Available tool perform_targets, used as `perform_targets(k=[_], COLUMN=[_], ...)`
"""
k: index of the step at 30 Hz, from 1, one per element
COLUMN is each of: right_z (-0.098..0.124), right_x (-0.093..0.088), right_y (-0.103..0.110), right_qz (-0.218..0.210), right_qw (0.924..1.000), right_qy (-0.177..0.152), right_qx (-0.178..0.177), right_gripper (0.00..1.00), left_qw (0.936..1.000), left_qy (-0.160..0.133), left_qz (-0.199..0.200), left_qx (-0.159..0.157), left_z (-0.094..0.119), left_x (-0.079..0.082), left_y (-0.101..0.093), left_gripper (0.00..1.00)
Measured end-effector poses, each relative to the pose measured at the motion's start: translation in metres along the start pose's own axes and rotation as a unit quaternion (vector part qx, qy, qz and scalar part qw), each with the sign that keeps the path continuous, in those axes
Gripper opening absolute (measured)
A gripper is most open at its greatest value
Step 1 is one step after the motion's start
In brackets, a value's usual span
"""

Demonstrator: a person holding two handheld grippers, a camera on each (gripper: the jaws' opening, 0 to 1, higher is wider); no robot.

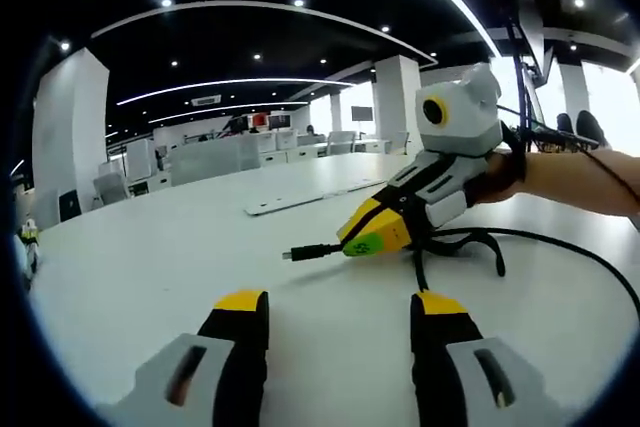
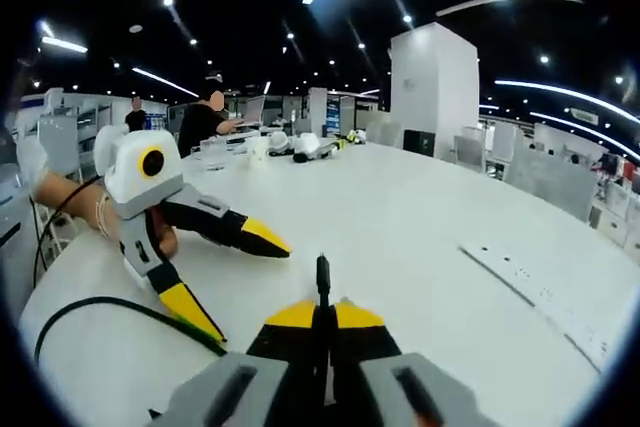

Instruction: Find the charging cable on the desk, coil it up and secure with Velcro.

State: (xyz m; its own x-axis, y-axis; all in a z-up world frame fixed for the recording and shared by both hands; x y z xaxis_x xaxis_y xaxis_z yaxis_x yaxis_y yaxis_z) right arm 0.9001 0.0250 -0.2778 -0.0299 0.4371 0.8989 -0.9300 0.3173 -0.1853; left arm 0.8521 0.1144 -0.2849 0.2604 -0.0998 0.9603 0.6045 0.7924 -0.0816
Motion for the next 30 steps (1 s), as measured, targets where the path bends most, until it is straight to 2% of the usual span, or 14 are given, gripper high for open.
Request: perform_targets(k=[19,22,24,28,30], right_z=[-0.007,-0.011,-0.011,-0.010,-0.008], right_x=[-0.004,-0.005,-0.002,0.005,0.009], right_y=[0.001,-0.001,-0.001,-0.002,-0.002], right_qz=[-0.002,-0.003,-0.014,0.012,0.018], right_qw=[0.9997,0.9997,0.9997,0.9997,0.9994], right_qy=[0.024,0.025,0.014,-0.004,-0.020], right_qx=[0.006,-0.002,-0.012,-0.020,-0.023], right_gripper=[0.07,0.12,0.19,0.24,0.31], left_qw=[1.0000,1.0000,1.0000,1.0000,1.0000], left_qy=[-0.001,-0.001,-0.001,-0.001,-0.001], left_qz=[0.001,0.002,0.002,0.003,0.003], left_qx=[0.000,-0.001,-0.001,-0.002,-0.003], left_z=[0.001,0.001,0.002,0.002,0.002], left_x=[0.003,0.003,0.003,0.003,0.003], left_y=[0.002,0.002,0.002,0.002,0.002], left_gripper=[0.58,0.58,0.58,0.58,0.58])
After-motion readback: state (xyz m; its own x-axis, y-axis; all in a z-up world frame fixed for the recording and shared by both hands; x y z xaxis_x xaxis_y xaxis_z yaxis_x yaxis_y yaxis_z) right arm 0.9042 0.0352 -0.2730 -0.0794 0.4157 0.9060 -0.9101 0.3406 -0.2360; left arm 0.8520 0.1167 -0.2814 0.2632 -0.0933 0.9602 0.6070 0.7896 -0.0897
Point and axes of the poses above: the point that each gripper's makers call its tool centre point, and the gripper's own axes: z roughly backward along the fingers, y roughly to its left, x roughly out of its top, the point moved 4 cm from there along z, roughly backward along the fingers, and after that the axes turned 9 degrees about z, right-handed, at the moved point
